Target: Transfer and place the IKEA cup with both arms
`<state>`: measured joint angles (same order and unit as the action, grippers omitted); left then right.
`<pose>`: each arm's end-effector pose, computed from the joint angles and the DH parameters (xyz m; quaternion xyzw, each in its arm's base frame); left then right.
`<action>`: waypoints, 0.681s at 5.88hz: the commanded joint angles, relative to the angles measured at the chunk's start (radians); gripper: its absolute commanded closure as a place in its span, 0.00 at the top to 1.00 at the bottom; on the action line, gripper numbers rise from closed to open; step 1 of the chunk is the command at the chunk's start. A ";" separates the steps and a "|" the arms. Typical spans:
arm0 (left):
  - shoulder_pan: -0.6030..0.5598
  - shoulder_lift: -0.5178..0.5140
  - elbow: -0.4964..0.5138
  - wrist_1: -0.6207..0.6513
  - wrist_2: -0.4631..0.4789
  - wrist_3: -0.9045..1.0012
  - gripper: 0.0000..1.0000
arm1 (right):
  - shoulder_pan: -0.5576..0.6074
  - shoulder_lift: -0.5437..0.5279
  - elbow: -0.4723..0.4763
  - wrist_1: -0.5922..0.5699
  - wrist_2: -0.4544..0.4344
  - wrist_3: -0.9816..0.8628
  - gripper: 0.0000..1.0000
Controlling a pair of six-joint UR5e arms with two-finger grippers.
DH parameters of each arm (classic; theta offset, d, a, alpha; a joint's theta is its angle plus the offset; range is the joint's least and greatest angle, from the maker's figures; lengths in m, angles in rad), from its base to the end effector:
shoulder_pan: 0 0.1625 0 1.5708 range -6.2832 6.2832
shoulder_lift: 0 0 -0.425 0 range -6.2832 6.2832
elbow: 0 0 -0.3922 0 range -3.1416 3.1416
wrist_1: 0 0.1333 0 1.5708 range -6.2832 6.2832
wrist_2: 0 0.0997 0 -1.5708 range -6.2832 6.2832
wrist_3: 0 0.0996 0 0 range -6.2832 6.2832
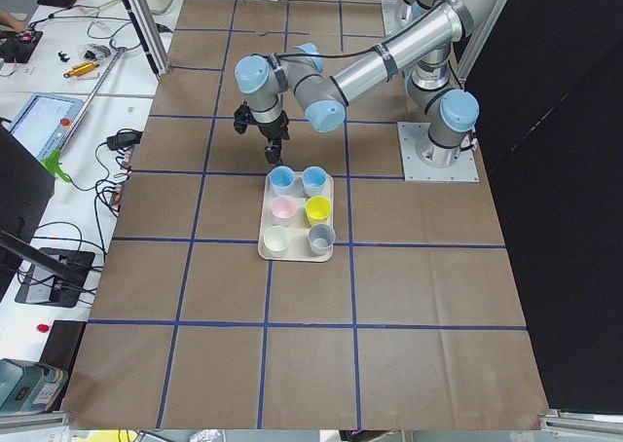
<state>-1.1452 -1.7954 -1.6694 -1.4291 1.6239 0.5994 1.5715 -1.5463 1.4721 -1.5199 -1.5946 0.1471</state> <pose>0.1091 -0.5507 0.3364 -0.0888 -0.9916 -0.0919 0.0214 0.1313 -0.5034 0.5192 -0.0733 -0.9972 0.0125 0.0110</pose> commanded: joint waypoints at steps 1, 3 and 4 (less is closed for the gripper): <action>-0.115 0.076 0.107 -0.199 -0.106 -0.156 0.98 | -0.001 0.000 -0.001 -0.008 -0.004 0.000 1.00; -0.305 0.121 0.171 -0.275 -0.108 -0.377 0.98 | -0.001 0.000 -0.001 -0.008 -0.004 -0.003 1.00; -0.362 0.169 0.166 -0.263 -0.107 -0.382 0.98 | -0.001 0.000 -0.001 -0.008 -0.004 -0.003 1.00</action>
<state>-1.4389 -1.6679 -1.5062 -1.6923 1.5145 0.2436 1.5708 -1.5463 1.4711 -1.5278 -1.5984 0.1447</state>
